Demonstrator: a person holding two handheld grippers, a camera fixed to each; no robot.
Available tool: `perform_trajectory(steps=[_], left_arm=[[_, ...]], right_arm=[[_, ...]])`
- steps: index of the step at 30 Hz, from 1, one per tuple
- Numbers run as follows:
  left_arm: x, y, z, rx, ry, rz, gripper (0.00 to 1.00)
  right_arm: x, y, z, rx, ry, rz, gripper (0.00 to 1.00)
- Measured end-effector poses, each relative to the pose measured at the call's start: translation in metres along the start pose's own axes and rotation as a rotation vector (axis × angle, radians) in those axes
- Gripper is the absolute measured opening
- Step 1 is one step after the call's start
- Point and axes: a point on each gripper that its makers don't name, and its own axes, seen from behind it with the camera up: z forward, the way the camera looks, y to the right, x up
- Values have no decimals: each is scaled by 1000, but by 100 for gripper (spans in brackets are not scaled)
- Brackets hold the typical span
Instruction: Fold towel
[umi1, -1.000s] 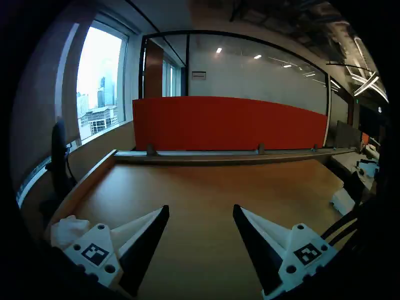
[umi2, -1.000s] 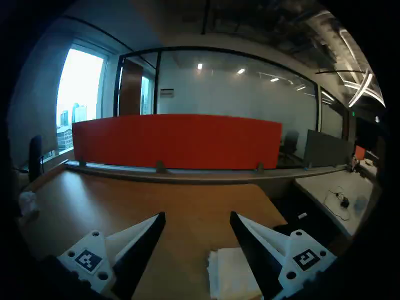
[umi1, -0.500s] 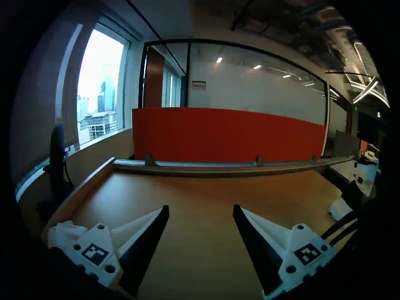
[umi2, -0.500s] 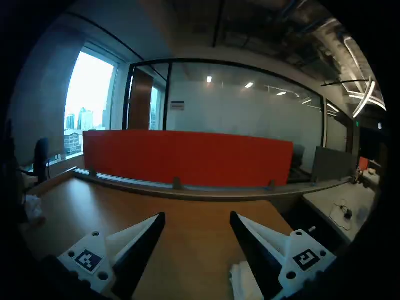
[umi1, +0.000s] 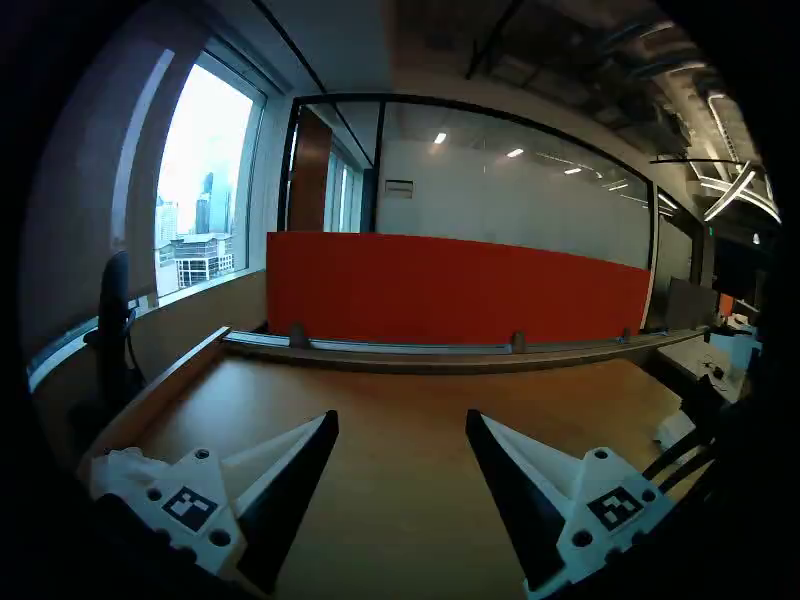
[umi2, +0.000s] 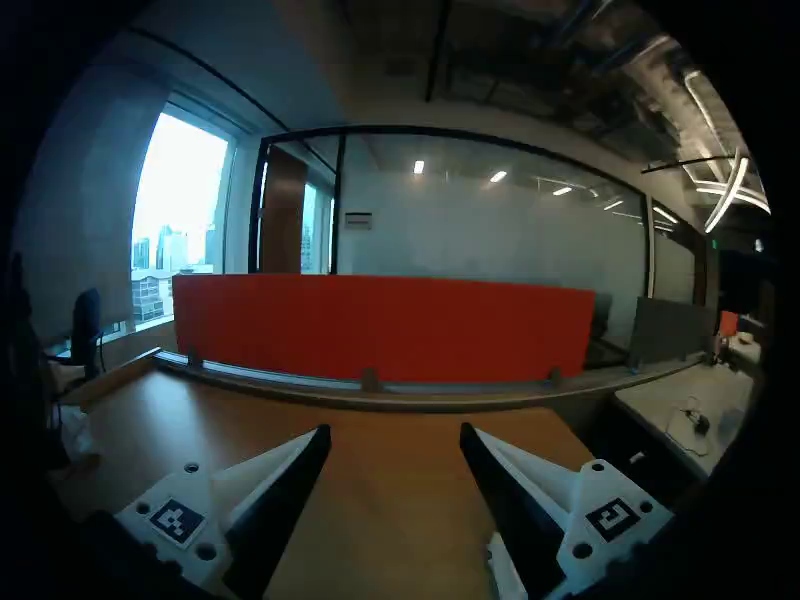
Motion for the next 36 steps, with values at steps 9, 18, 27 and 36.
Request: perform_trajectory(steps=[9,18,27,36], left_arm=[[-1,1,-3,-3,58,9,95],[-22,-3,-5,19,136,40,95],[-55,-4,-9,31,192,89,95],[-87,-12,-12,42,234,107,95]], right_arm=[[7,-12,-8,4,19,11,100],[-5,-18,-14,-5,38,13,100],[-7,-30,-20,10,73,28,100],[-21,-27,-22,-15,91,37,100]])
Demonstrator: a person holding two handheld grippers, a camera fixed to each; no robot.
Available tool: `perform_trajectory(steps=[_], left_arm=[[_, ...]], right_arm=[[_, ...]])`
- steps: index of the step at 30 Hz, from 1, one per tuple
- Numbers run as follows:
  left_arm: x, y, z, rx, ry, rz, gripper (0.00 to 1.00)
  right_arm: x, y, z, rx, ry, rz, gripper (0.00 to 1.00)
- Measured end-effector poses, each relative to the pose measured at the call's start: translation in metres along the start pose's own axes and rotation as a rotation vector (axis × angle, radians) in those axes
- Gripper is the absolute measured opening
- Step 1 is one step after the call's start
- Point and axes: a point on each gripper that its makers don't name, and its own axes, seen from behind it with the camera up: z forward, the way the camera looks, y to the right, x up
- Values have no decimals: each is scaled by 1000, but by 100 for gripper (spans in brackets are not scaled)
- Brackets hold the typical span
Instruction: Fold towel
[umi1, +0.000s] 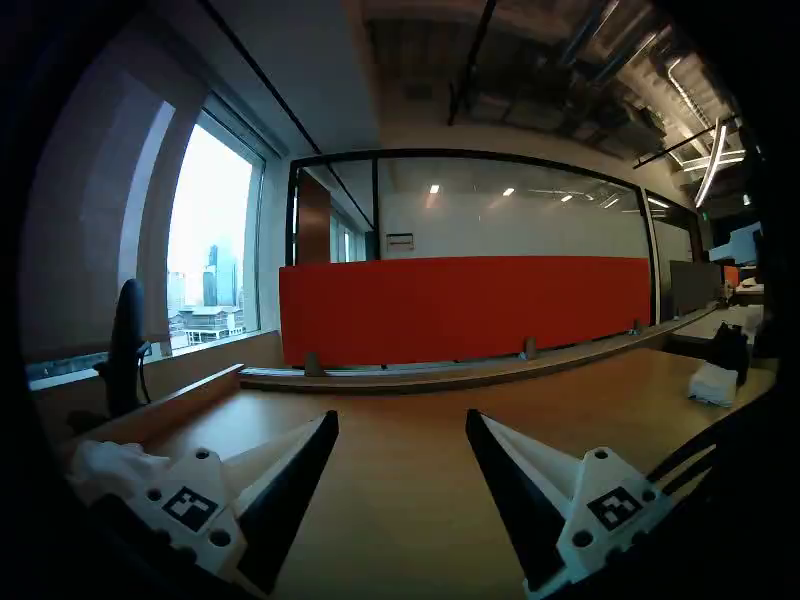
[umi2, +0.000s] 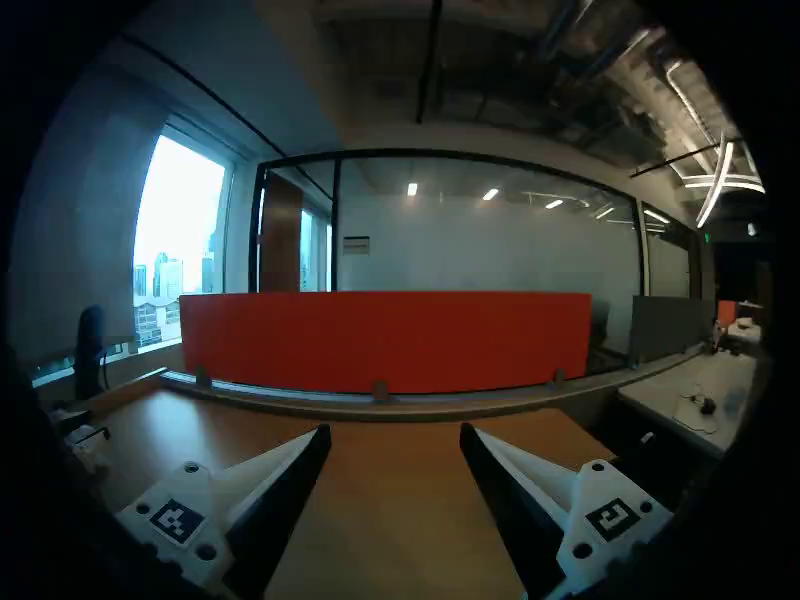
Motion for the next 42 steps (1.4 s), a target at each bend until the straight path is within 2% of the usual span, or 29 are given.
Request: perform_trajectory(steps=[8,15,21,30,42], left_arm=[[-22,-7,-1,8,21,-1,94],[-34,-13,-1,9,31,-20,95],[-42,-18,1,16,30,-35,94],[-46,-18,1,17,29,-39,94],[-61,-20,5,22,-27,-34,94]], right_arm=[[-15,4,0,-27,-3,-28,100],[-30,2,1,-31,-17,-28,100],[-32,-1,3,-33,-21,-30,100],[-33,-3,5,-25,-22,-36,100],[-37,0,6,-7,-19,-21,100]])
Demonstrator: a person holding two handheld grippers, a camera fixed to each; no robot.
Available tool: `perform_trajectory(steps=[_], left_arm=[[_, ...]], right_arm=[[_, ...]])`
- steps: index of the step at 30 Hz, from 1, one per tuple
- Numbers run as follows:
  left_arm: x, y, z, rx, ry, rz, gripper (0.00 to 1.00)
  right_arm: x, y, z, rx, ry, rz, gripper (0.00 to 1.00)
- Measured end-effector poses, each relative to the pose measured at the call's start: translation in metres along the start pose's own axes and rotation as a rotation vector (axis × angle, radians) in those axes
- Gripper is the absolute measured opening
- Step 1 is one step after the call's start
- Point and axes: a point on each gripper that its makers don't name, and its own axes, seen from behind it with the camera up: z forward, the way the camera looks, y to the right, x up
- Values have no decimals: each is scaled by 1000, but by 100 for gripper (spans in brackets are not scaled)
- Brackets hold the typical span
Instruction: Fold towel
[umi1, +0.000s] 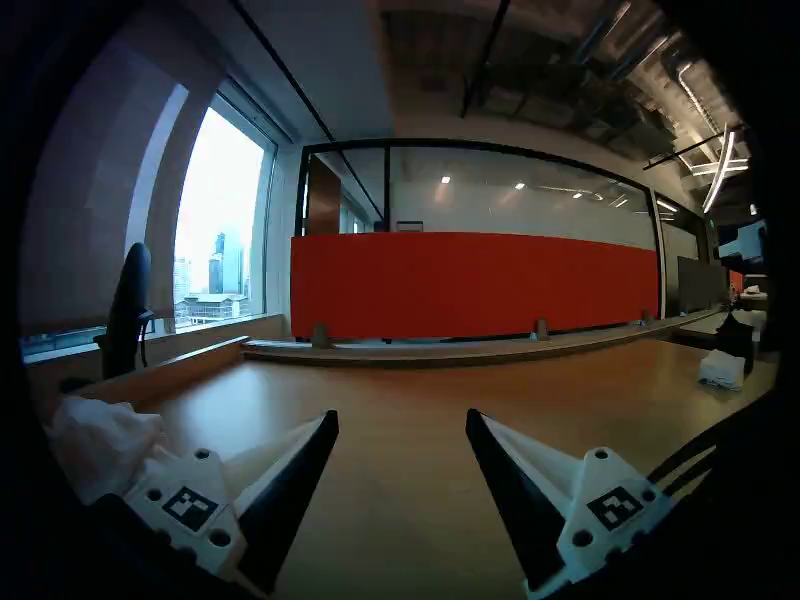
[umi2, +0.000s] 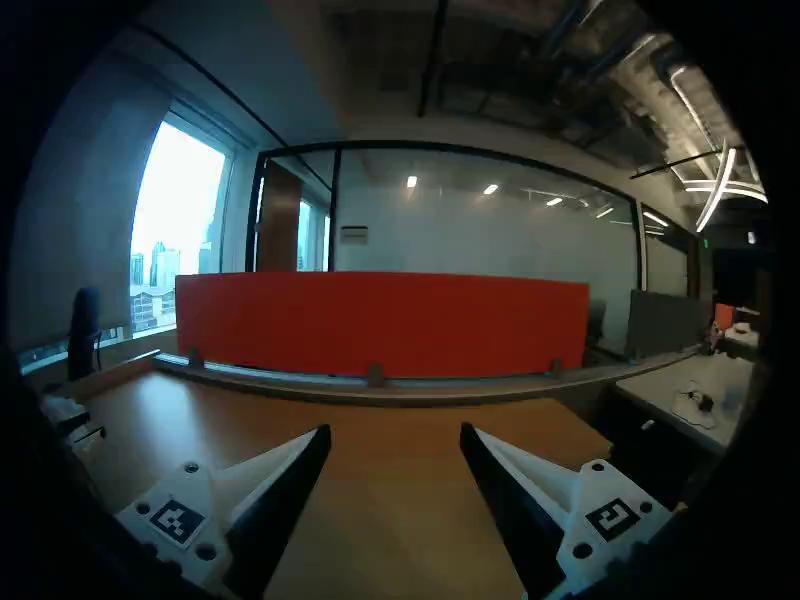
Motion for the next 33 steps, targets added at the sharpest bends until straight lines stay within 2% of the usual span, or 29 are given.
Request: perform_trajectory(steps=[12,20,27,33], left_arm=[[1,4,1,-5,3,1,94],[0,5,1,-4,3,1,94],[0,0,1,8,3,1,95],[0,5,0,-6,3,1,94]], right_arm=[[-9,11,5,10,45,28,100],[-43,17,15,13,63,55,100],[-59,21,17,14,97,40,100],[-76,22,17,25,98,50,100]])
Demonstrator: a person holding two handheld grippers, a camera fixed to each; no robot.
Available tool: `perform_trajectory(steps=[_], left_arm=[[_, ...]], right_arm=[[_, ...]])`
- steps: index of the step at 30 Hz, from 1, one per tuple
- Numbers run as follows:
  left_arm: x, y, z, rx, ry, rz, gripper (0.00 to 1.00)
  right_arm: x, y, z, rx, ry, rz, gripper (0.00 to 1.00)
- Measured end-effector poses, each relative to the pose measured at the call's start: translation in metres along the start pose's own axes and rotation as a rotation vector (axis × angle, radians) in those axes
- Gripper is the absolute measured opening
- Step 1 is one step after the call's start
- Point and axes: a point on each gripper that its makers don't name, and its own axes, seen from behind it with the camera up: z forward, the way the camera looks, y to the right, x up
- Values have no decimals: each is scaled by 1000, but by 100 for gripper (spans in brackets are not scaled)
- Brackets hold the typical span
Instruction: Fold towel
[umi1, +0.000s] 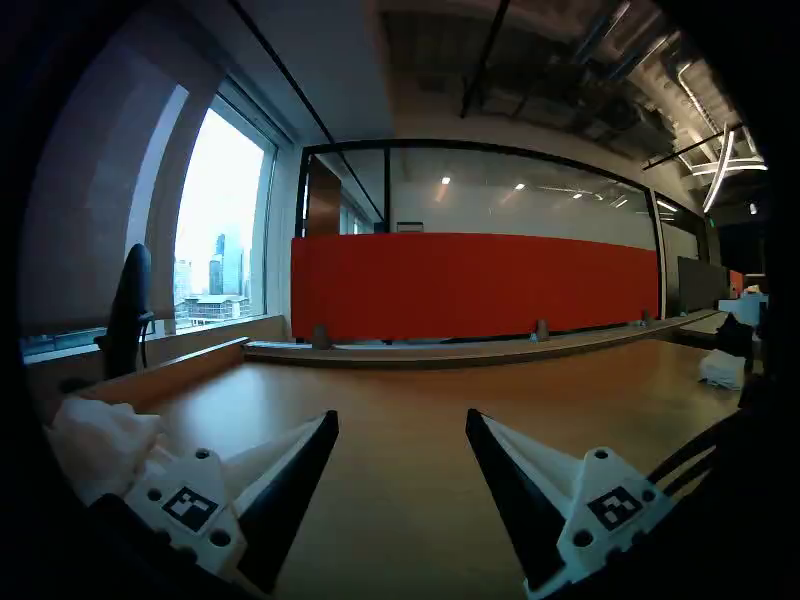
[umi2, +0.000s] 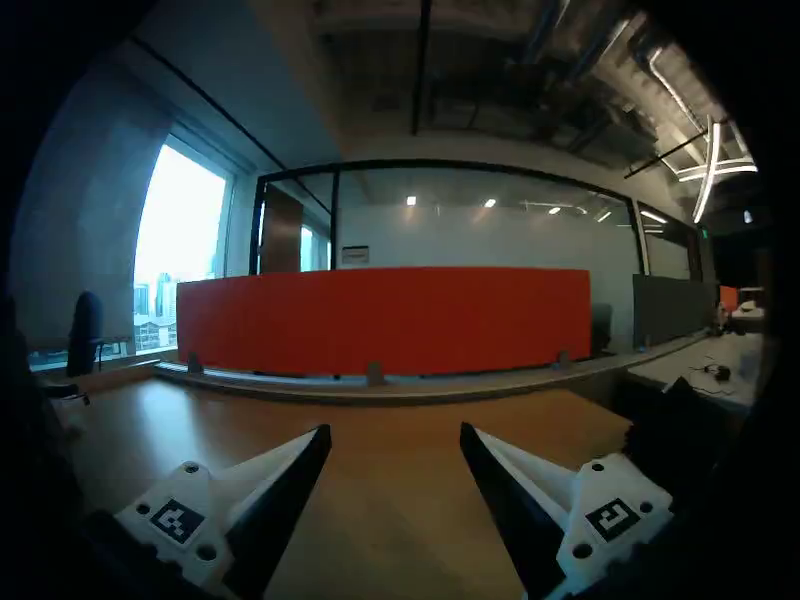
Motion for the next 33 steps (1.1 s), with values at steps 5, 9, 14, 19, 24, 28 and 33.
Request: perform_trajectory(steps=[5,9,14,19,24,28,33], left_arm=[[0,-5,1,14,0,0,95],[0,-5,1,6,0,0,94],[0,-2,3,8,0,0,94],[0,-4,3,13,0,0,95],[0,-4,1,9,0,0,94],[0,-3,1,7,0,0,95],[0,-2,0,7,0,0,95]], right_arm=[[-13,5,-1,-6,-3,15,100],[-21,10,-2,-22,-4,20,100],[-32,12,-3,-21,-7,22,100],[-41,14,-2,-27,-9,4,100],[-43,14,-2,-26,-10,-15,100],[-46,13,-2,-22,-15,-17,100],[-49,12,-2,-16,-21,-14,100]])
